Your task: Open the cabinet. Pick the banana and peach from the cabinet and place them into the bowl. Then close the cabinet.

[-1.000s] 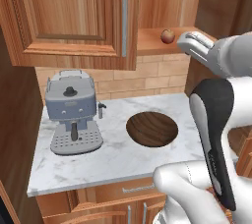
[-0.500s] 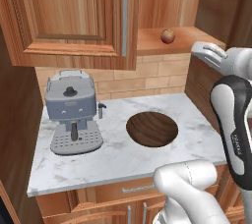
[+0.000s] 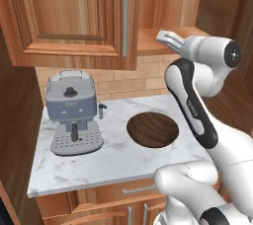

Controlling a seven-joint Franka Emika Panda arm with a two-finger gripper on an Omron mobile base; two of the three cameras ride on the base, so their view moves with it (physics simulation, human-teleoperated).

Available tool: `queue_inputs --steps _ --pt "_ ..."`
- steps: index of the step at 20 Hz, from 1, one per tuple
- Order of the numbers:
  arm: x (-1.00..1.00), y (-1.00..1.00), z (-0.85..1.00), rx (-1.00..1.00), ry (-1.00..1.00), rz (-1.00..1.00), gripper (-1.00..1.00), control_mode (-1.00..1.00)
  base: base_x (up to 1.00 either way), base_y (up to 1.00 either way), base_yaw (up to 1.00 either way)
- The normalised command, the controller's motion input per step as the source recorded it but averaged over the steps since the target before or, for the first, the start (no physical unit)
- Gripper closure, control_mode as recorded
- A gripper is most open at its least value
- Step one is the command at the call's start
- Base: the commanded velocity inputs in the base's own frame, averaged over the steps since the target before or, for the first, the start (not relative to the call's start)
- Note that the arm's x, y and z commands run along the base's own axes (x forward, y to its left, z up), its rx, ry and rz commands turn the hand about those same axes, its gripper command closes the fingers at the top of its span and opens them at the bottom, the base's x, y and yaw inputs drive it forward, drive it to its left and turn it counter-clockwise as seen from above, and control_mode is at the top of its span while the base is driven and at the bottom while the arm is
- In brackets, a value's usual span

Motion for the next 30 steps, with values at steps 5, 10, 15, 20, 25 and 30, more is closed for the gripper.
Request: queue_inputs --steps 5,10,15,20,25,30 --pt "0.71 0.11 0.10 0.00 0.08 0.09 -1.00 -1.00 0.00 0.00 0.00" --pt "0.79 0.13 -0.02 0.01 0.08 0.19 -1.00 -1.00 0.00 0.00 0.00" --pt "0.57 0.77 -0.43 0.00 0.00 0.32 -1.00 -1.00 0.00 0.00 0.00" --pt "0.87 0.86 -0.46 0.07 0.00 0.36 -1.00 -1.00 0.00 0.00 0.00" --pt "0.36 0.95 -0.46 0.12 0.01 0.52 -1.00 -1.00 0.00 0.00 0.00" --pt "-0.30 0.84 -0.22 0.00 0.00 0.41 -1.00 -1.00 0.00 0.00 0.00"
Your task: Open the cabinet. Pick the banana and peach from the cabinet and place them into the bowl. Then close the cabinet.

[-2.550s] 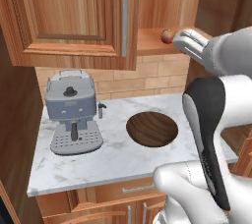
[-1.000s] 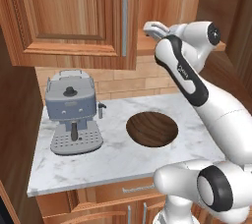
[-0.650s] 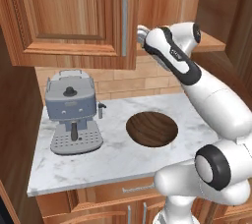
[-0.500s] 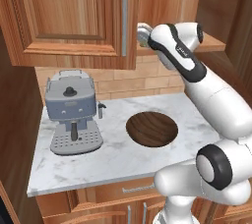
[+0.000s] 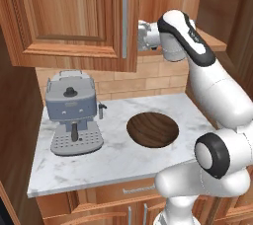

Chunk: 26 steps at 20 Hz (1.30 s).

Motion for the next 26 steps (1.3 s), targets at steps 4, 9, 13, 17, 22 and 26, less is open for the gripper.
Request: queue_inputs --steps 4,9,13,17,22,26 --pt "-0.74 0.47 -0.19 -0.05 -0.06 0.11 -1.00 -1.00 0.00 0.00 0.00" --pt "-1.00 0.99 -0.13 -0.10 -0.32 0.11 -1.00 -1.00 0.00 0.00 0.00" --pt "-1.00 1.00 -0.19 -0.08 -0.32 0.06 -1.00 -1.00 0.00 0.00 0.00" --pt "-0.65 1.00 -0.47 -0.01 -0.20 0.05 -1.00 -1.00 0.00 0.00 0.00" --pt "-0.35 1.00 -0.60 0.00 -0.15 0.02 -1.00 -1.00 0.00 0.00 0.00" --pt "-0.05 1.00 -0.63 0.00 -0.11 0.00 -1.00 -1.00 0.00 0.00 0.00"
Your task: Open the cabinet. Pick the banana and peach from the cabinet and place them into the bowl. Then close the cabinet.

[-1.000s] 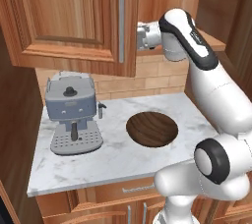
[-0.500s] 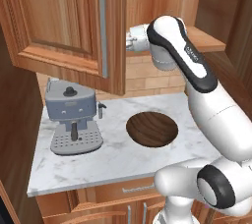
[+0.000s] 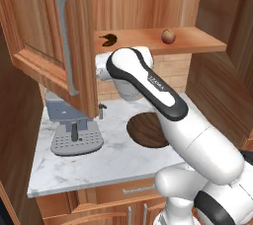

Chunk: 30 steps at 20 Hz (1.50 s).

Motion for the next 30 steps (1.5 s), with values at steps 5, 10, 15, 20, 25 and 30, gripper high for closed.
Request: queue_inputs --steps 5,10,15,20,25,30 --pt "0.06 0.83 -0.17 0.00 0.03 -0.02 -1.00 -1.00 0.00 0.00 0.00" --pt "0.41 0.79 0.00 0.00 0.00 -0.19 -1.00 -1.00 0.00 0.00 0.00" --pt "0.23 0.31 0.00 -0.01 0.03 -0.10 -1.00 -1.00 0.00 0.00 0.00" --pt "-0.61 -0.94 0.16 -0.05 -0.04 -0.32 -1.00 -1.00 0.00 0.00 0.00" --pt "-0.44 -1.00 0.27 -0.28 -0.03 -0.42 -1.00 -1.00 0.00 0.00 0.00" --pt "-0.05 -1.00 0.67 -0.27 0.03 -0.52 -1.00 -1.00 0.00 0.00 0.00"
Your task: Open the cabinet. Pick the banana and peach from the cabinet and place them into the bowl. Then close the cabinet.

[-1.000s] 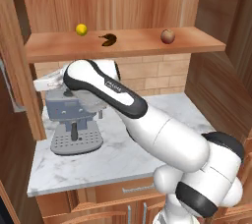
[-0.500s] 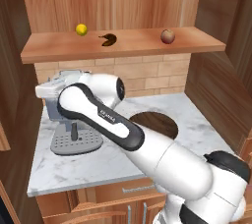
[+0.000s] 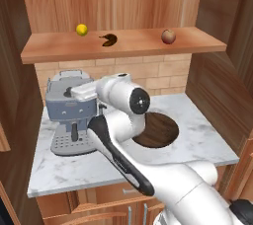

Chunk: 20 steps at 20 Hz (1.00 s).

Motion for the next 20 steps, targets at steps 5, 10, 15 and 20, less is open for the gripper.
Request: queue_inputs --steps 5,10,15,20 --pt "0.00 -0.91 0.99 -0.26 0.17 -0.58 -1.00 -1.00 0.00 0.00 0.00" --pt "0.10 -0.62 0.81 -0.08 0.52 -0.47 -1.00 -1.00 0.00 0.00 0.00" --pt "0.12 0.00 0.07 0.00 0.12 -0.02 -1.00 -1.00 0.00 0.00 0.00" --pt "0.32 -0.16 0.00 0.00 0.06 0.01 -1.00 -1.00 0.00 0.00 0.00"
